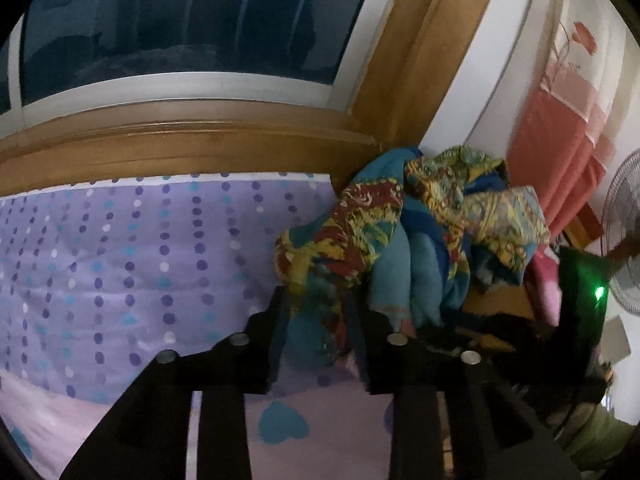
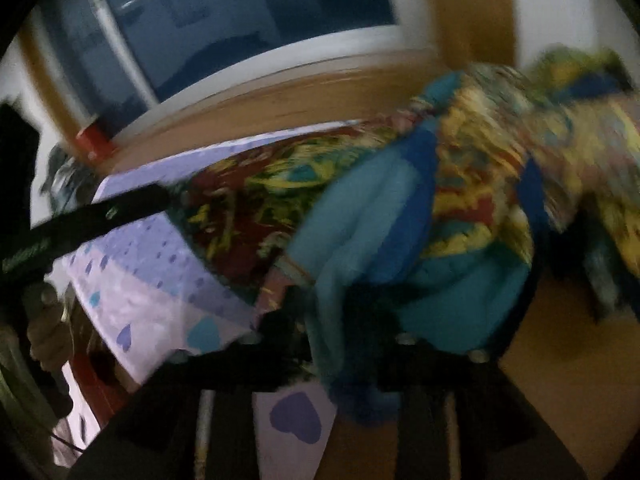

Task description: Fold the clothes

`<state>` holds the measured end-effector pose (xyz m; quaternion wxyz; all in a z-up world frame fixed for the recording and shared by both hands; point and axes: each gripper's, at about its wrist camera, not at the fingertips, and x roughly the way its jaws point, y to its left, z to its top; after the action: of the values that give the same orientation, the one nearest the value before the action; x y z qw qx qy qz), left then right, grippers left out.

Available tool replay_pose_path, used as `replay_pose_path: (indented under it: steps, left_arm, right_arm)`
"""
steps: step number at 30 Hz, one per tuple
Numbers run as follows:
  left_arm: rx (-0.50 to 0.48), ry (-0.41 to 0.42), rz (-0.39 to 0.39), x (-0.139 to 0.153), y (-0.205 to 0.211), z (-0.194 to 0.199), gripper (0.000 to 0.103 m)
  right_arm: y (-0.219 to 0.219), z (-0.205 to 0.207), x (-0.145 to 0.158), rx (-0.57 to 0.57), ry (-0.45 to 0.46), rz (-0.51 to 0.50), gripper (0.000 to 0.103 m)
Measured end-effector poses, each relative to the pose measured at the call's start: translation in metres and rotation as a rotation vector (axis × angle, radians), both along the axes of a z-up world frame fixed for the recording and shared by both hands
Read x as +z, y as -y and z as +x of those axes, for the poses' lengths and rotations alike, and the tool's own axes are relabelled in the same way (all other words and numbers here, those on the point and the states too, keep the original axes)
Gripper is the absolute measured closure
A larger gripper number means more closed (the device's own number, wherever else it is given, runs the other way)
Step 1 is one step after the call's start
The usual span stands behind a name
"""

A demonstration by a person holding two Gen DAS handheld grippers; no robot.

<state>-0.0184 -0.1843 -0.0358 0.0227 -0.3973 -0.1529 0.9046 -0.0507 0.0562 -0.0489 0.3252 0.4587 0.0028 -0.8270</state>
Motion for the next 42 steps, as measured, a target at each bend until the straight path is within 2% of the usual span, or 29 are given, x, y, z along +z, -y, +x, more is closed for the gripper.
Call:
replay_pose_path:
  steps: [2,8,10,13,19,24,29,31,32,33,34,35,37,39,42]
  left_arm:
    - [-0.034,0.008,-0.006,-0.003,0.003,-0.002,0.063]
    - [-0.131,0.032,-0.004,-0.015,0.013,-0.015,0.063]
    - [-0.153,0.041,0.02,-0.021,0.017,-0.026,0.063]
    - [-0.178,0.039,0.006,-0.028,0.015,-0.041,0.063]
    - [-0.18,0.089,-0.03,-0.046,0.008,-0.062,0.063]
    - [-0.159,0.153,-0.066,-0.059,0.002,-0.072,0.063]
    - [-0.175,0.234,-0.109,-0.086,-0.014,-0.087,0.063]
    - [-0.165,0.234,-0.086,-0.093,-0.02,-0.088,0.063]
    - [-0.158,0.233,-0.074,-0.096,-0.022,-0.088,0.066]
    - [-0.145,0.229,-0.061,-0.096,-0.022,-0.088,0.077]
    - [-0.132,0.225,-0.045,-0.095,-0.021,-0.088,0.084]
    - [-0.117,0.221,-0.022,-0.093,-0.018,-0.087,0.091]
    - [-0.085,0.212,0.022,-0.088,-0.011,-0.086,0.096]
    - [-0.061,0.182,0.032,-0.077,-0.005,-0.08,0.099]
    - [-0.048,0.111,0.039,-0.049,0.001,-0.066,0.099]
  right_arm:
    - [-0.015,0.005,0.003,-0.087,0.002,-0.011,0.053]
    - [-0.053,-0.004,0.015,-0.297,-0.003,-0.04,0.044]
    - [-0.068,-0.013,0.021,-0.342,0.007,-0.061,0.038]
    - [-0.082,-0.032,0.025,-0.394,0.025,-0.091,0.033]
    - [-0.068,-0.073,0.002,-0.419,0.086,-0.106,0.032]
    - [-0.049,-0.099,-0.015,-0.344,0.109,-0.09,0.032]
    - [-0.029,-0.113,-0.035,-0.28,0.119,-0.058,0.032]
    - [-0.027,-0.114,-0.039,-0.267,0.107,-0.049,0.032]
    - [-0.027,-0.115,-0.041,-0.263,0.099,-0.048,0.032]
    - [-0.027,-0.114,-0.04,-0.252,0.087,-0.047,0.037]
    - [-0.027,-0.113,-0.04,-0.24,0.075,-0.046,0.051]
    - [-0.027,-0.112,-0.04,-0.228,0.063,-0.045,0.058]
    - [-0.026,-0.11,-0.036,-0.209,0.037,-0.03,0.076]
    - [-0.022,-0.102,-0.024,-0.182,-0.016,-0.022,0.09]
    - [-0.014,-0.089,-0.003,-0.138,-0.103,-0.016,0.095]
